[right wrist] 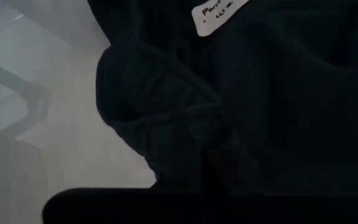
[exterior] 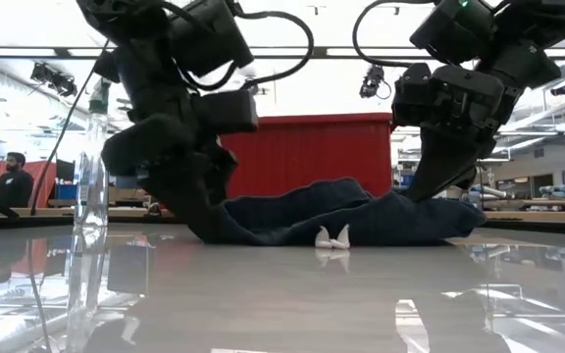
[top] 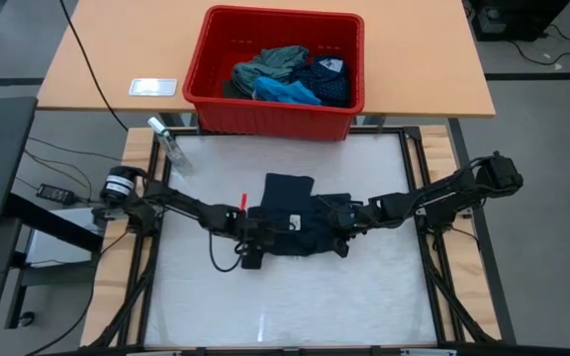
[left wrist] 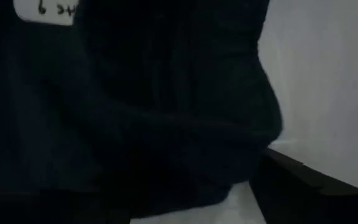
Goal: Fold laundry
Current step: Fold the dark blue shorts
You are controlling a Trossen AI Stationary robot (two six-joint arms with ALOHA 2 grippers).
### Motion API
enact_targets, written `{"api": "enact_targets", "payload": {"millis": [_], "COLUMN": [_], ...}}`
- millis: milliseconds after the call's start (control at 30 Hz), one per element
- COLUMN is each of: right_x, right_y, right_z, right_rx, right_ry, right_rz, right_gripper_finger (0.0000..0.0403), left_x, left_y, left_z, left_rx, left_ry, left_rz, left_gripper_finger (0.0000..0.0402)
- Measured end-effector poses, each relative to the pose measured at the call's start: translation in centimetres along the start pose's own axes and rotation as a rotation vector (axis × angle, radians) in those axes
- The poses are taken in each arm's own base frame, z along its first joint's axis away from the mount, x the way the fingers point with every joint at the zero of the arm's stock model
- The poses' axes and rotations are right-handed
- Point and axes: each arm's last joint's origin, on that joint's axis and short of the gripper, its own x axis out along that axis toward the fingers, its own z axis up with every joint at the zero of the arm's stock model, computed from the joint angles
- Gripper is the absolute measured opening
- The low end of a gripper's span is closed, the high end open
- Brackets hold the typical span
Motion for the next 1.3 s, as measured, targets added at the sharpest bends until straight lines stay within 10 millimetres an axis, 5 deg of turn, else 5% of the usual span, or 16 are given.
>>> {"api": "enact_targets", "payload": {"millis": [300, 633, 1000, 1133, 1300], "right_x": [-2.0, -12.0, -18.4, -18.2, -15.4], "right_y": [1.0, 4.3, 8.5, 8.9, 8.1], "right_z": [0.9, 4.5, 4.6, 4.2, 2.9], "right_rx": [-0.006, -0.091, -0.038, -0.004, -0.012], "right_ry": [-0.057, -0.371, -0.485, -0.468, -0.332], "right_rz": [0.031, 0.053, 0.424, 0.426, 0.161], "right_gripper_finger": [0.0002, 0.0001, 0.0010, 0.0038, 0.0096], "left_x": [-4.1, -15.0, -23.9, -24.0, -20.1], "left_y": [1.2, 2.6, 0.1, -0.9, -1.1], "left_z": [1.3, 1.6, 3.5, 3.7, 2.3], "left_rx": [-0.129, -0.268, -0.370, -0.312, -0.356], "left_ry": [-0.105, -0.374, -0.648, -0.632, -0.409], "left_rz": [-0.024, -0.106, -0.404, -0.398, -0.246], "left_gripper_finger": [0.0019, 0.0014, 0.0012, 0.0012, 0.0012]}}
